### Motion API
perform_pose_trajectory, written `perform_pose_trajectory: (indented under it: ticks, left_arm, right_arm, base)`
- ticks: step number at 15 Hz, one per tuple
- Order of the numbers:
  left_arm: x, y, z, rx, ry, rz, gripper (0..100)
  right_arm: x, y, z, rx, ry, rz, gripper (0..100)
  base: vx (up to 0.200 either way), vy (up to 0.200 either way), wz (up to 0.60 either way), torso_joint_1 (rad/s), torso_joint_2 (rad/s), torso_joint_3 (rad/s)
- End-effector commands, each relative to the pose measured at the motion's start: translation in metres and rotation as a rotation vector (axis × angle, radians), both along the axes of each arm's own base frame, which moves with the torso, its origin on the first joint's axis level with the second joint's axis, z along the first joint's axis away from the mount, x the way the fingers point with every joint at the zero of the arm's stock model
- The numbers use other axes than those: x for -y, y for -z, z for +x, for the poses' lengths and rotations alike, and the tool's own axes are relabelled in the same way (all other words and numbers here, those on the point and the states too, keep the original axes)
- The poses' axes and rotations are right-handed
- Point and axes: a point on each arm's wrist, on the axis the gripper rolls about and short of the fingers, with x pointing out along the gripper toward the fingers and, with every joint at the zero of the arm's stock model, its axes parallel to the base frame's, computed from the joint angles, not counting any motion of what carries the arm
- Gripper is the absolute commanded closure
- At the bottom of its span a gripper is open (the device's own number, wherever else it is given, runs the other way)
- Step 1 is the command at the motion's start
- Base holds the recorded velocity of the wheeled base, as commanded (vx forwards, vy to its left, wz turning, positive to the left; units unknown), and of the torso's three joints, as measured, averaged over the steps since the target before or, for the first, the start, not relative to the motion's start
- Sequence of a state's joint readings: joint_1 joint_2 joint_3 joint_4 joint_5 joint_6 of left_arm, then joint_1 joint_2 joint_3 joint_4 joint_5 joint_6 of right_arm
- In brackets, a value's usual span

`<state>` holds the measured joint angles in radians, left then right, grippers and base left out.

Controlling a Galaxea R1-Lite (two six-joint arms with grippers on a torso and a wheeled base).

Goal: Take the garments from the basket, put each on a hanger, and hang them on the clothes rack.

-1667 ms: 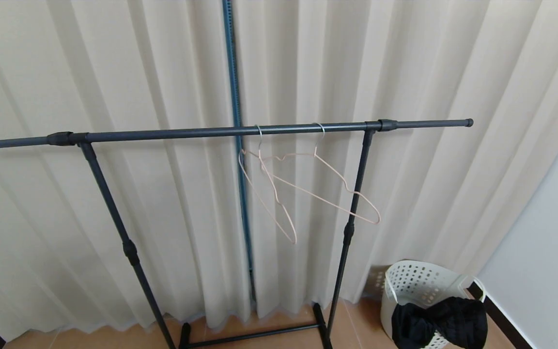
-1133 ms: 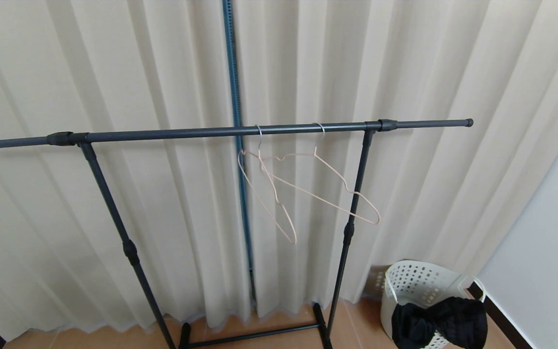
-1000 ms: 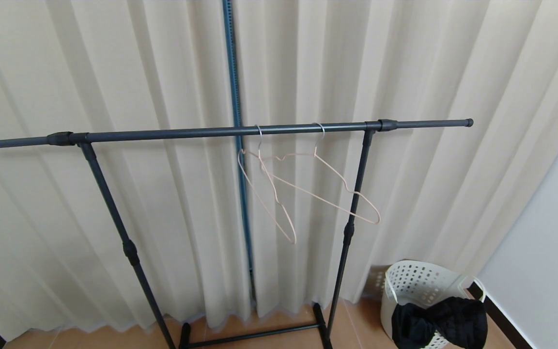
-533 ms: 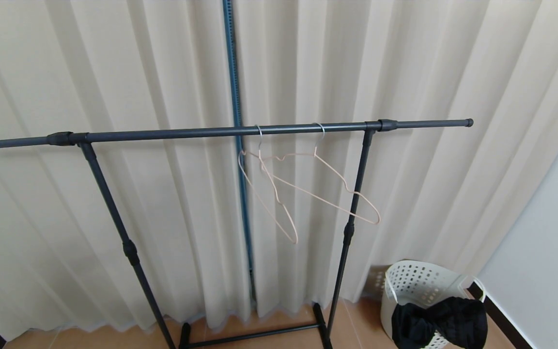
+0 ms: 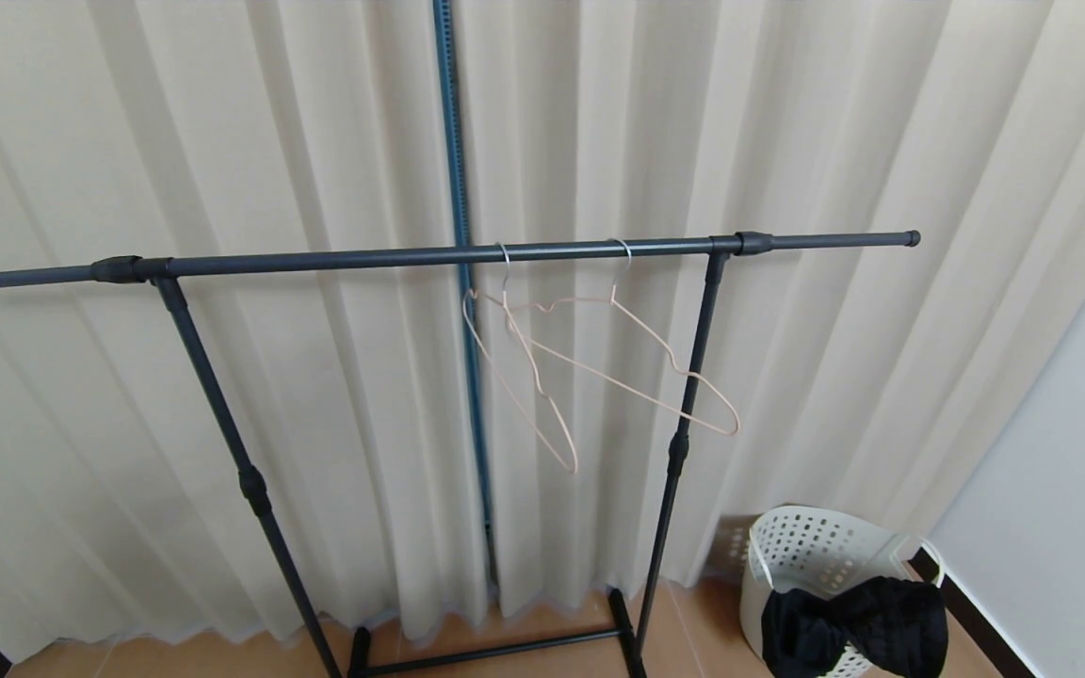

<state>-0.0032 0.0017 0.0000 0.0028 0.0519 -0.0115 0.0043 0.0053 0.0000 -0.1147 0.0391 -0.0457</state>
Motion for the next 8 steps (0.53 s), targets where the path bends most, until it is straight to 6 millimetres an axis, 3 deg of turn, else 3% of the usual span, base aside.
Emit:
perform_pose_trajectory:
  ticks: [1, 8]
  left_arm:
    - [0.0, 0.0, 0.0001, -0.002, 0.0, 0.001, 0]
    - [0.0, 0.0, 0.0, 0.0, 0.0, -0.001, 0]
  right_arm:
    - [0.0, -0.0001, 0.0001, 0.0, -0.001, 0.0, 0]
    - [0.0006, -0.0002, -0.0001, 0.002, 0.021, 0.033, 0]
  base:
    - [0.0, 0.0, 0.0, 0.0, 0.0, 0.0]
    - [0.0, 0.0, 0.0, 0.0, 0.0, 0.0]
